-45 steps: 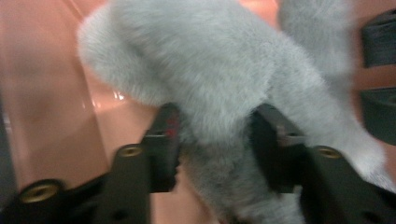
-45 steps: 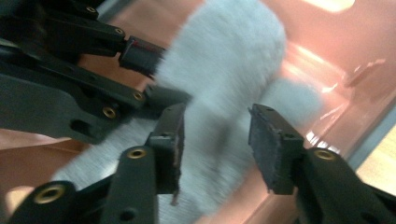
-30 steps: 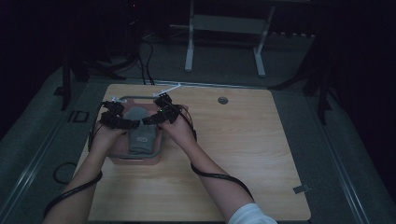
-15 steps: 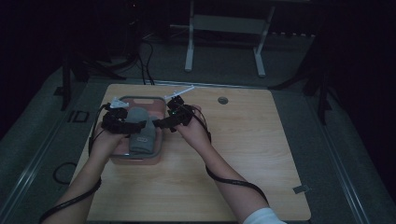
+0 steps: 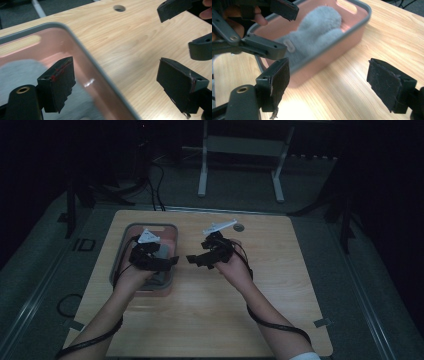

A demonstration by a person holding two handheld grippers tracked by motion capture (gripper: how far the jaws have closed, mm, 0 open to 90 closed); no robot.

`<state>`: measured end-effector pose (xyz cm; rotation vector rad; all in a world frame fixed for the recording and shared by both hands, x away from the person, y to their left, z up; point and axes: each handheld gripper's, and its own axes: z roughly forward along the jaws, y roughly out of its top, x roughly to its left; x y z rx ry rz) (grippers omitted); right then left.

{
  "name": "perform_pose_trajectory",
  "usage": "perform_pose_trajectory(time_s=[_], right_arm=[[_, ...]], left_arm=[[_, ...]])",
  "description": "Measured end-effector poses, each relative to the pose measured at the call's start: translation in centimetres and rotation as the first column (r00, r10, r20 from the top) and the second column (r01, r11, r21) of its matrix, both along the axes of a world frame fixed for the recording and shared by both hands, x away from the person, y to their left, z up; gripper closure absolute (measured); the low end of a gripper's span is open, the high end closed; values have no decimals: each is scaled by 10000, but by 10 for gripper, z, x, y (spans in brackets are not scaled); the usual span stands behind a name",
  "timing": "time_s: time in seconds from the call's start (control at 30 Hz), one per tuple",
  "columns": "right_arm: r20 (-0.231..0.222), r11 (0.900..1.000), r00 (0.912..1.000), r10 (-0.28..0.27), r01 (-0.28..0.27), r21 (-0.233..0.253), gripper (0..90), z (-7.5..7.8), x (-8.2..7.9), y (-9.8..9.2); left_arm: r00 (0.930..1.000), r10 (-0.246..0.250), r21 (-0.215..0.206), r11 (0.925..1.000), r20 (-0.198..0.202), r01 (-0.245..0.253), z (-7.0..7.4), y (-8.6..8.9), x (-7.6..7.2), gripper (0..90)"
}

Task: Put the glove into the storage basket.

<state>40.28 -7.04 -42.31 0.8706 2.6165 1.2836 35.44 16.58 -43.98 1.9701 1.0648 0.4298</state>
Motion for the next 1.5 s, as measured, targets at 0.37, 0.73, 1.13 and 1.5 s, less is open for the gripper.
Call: perform_pose_trajectory(time_s=[0.37, 0.73, 1.13, 1.5], right_arm=[[-311, 9995, 9995, -20, 10, -317, 184, -30, -14, -47], [-321, 9977, 9995, 83, -104, -673, 188, -69, -30, -81], [-304, 9949, 9985, 460, -486, -881, 187, -105, -45, -106], [164, 9935, 9986, 508, -489, -1024, 172, -128, -60, -129]], left_arm=[[9949, -1013, -40, 9949, -26, 1013, -16, -37, -7, 155], [9780, -2073, -2, 9783, -209, 2074, -50, -68, -20, 155], [9508, -3096, 99, 9508, -92, 3097, -70, -99, -40, 155], [9301, -3670, -272, 9300, -167, 3665, -93, -118, -54, 155]])
